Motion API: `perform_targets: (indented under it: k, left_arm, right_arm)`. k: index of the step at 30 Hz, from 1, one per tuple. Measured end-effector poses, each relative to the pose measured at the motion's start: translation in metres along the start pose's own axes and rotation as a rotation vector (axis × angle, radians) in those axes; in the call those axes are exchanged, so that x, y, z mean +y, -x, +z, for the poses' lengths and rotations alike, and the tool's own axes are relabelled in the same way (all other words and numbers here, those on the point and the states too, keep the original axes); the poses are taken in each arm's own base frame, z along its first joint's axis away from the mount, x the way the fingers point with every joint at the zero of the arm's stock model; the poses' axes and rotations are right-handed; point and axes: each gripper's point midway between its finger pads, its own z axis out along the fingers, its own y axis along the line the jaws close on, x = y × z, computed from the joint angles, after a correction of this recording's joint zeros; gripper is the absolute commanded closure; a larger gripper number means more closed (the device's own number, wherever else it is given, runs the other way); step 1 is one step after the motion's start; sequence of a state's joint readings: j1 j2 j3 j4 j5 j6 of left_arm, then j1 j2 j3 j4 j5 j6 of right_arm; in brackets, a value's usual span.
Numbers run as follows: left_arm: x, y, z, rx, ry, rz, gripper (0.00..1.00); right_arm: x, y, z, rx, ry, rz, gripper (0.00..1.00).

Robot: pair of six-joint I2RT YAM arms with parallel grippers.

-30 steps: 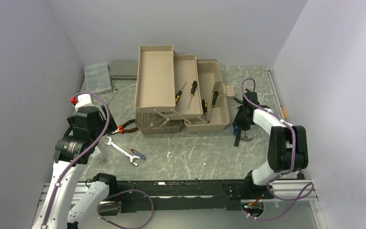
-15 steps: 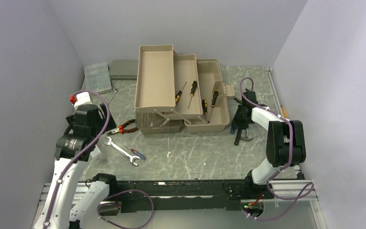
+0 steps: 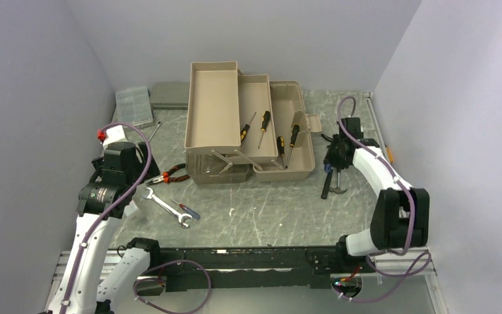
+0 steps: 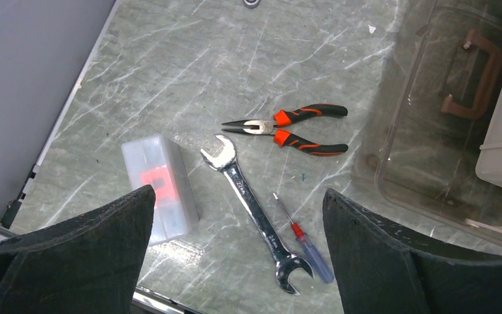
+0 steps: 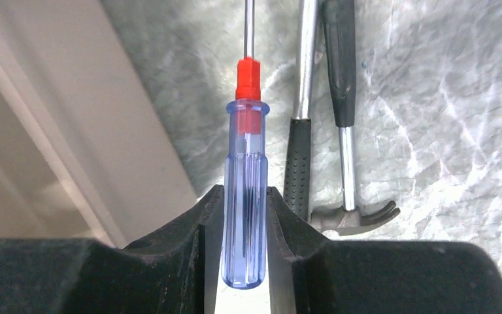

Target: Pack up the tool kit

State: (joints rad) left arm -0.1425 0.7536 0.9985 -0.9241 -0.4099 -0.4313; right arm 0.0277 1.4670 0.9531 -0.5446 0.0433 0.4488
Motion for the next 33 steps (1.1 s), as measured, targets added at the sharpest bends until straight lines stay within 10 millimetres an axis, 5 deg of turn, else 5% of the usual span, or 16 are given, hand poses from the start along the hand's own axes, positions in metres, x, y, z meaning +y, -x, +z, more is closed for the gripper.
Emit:
perform_targets:
  k: [10, 13, 17, 28, 33]
  left_arm:
    - [-0.004, -0.002, 0.000, 0.013, -0.025, -0.001, 0.01]
    - [-0.006, -0.003, 0.000, 0.017, -0.034, -0.001, 0.01]
    - [-0.007, -0.003, -0.001, 0.019, -0.039, -0.001, 0.01]
    - [-0.007, -0.003, 0.000, 0.019, -0.040, 0.006, 0.01]
    - [-0.006, -0.003, 0.000, 0.019, -0.040, 0.018, 0.01]
  right_arm:
    - [0.018, 0.039, -0.062, -0.172, 0.096, 0.011, 1.00]
    - [0.023, 0.035, -0.064, -0.155, 0.125, 0.012, 0.69]
    - [0.021, 0.026, -0.058, -0.130, 0.125, 0.018, 0.51]
    - [-0.003, -0.044, 0.003, 0.071, 0.064, 0.020, 0.52]
    - [-0.002, -0.050, 0.017, 0.091, 0.072, 0.027, 0.46]
